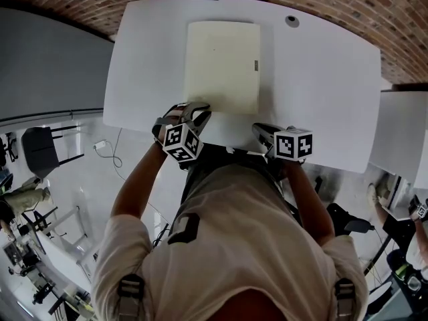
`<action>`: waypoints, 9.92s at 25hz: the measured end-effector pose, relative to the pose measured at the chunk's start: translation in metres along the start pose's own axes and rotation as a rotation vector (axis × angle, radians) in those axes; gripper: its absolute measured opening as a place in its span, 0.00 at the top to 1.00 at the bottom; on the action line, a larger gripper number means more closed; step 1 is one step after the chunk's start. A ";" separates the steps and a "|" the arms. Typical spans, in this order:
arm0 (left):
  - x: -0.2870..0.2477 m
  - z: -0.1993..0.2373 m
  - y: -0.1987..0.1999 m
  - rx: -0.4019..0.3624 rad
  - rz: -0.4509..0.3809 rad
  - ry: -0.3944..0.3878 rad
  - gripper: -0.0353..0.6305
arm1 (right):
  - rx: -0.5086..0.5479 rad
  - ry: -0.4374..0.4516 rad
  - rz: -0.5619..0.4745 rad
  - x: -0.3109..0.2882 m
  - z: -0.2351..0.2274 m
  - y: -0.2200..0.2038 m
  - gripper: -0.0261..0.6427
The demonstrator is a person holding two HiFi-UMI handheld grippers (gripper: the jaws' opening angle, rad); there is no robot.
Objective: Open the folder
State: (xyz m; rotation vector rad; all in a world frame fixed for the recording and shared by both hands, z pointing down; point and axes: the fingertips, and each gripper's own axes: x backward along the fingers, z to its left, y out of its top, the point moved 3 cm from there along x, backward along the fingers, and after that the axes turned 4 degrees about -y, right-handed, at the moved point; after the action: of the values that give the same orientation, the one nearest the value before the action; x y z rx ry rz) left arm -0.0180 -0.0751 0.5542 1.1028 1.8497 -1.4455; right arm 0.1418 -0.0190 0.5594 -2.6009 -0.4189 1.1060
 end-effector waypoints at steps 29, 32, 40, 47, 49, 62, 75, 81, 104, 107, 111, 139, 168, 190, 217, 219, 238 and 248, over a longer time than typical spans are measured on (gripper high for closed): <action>0.009 0.013 0.010 0.316 -0.206 -0.103 0.94 | 0.051 -0.029 -0.044 -0.002 0.000 0.019 0.95; 0.010 0.021 0.026 0.216 -0.182 -0.074 0.88 | 0.047 -0.054 -0.076 0.001 -0.012 0.033 0.95; -0.020 0.017 0.026 -0.083 0.018 -0.021 0.57 | 0.166 -0.208 -0.062 -0.016 -0.052 0.073 0.95; -0.012 0.015 0.032 -0.062 -0.037 -0.022 0.74 | 0.188 -0.185 -0.040 -0.023 -0.056 0.081 0.95; -0.010 0.013 0.031 -0.063 -0.040 -0.021 0.79 | 0.175 -0.174 -0.053 -0.023 -0.057 0.085 0.94; -0.005 0.013 0.032 -0.055 -0.087 0.006 0.83 | 0.304 -0.187 -0.025 -0.027 -0.049 0.107 0.82; -0.001 0.018 0.016 -0.227 0.037 0.055 0.60 | 0.236 -0.148 0.025 -0.028 -0.053 0.101 0.77; -0.002 0.024 0.007 -0.152 0.016 0.057 0.61 | 0.248 -0.161 0.021 -0.027 -0.053 0.100 0.77; 0.003 0.028 0.000 0.493 -0.246 -0.010 0.83 | 0.166 -0.115 0.015 -0.027 -0.055 0.098 0.76; 0.005 0.029 0.002 0.489 -0.265 -0.020 0.83 | 0.151 -0.108 0.004 -0.026 -0.056 0.099 0.76; 0.010 0.031 0.004 0.494 -0.295 -0.010 0.83 | 0.147 -0.097 0.009 -0.027 -0.056 0.101 0.77; 0.001 0.030 -0.010 -0.125 0.010 0.091 0.80 | 0.301 -0.152 0.088 -0.032 -0.056 0.101 0.71; -0.001 0.046 0.021 0.292 -0.220 -0.028 0.94 | 0.236 -0.099 0.002 -0.026 -0.059 0.094 0.94; -0.035 0.072 0.010 0.227 -0.120 -0.193 0.66 | 0.189 0.046 0.024 -0.031 -0.053 0.121 0.94; -0.030 0.076 0.007 0.323 -0.241 -0.373 0.75 | -0.145 0.325 -0.049 -0.040 -0.017 0.132 0.91; -0.029 0.075 0.007 0.316 -0.245 -0.361 0.75 | -0.152 0.309 -0.060 -0.039 -0.013 0.134 0.92; -0.006 0.082 0.038 0.165 -0.214 0.075 0.55 | -0.221 0.478 -0.180 -0.023 0.026 0.158 0.95; 0.016 0.097 0.037 0.243 -0.299 0.181 0.71 | -0.232 0.556 -0.198 -0.014 0.065 0.171 0.95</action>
State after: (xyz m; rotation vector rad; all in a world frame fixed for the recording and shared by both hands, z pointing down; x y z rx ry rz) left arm -0.0015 -0.1601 0.4949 1.1378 2.0757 -1.8325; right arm 0.1114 -0.1718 0.4625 -2.8326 -0.6779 0.2567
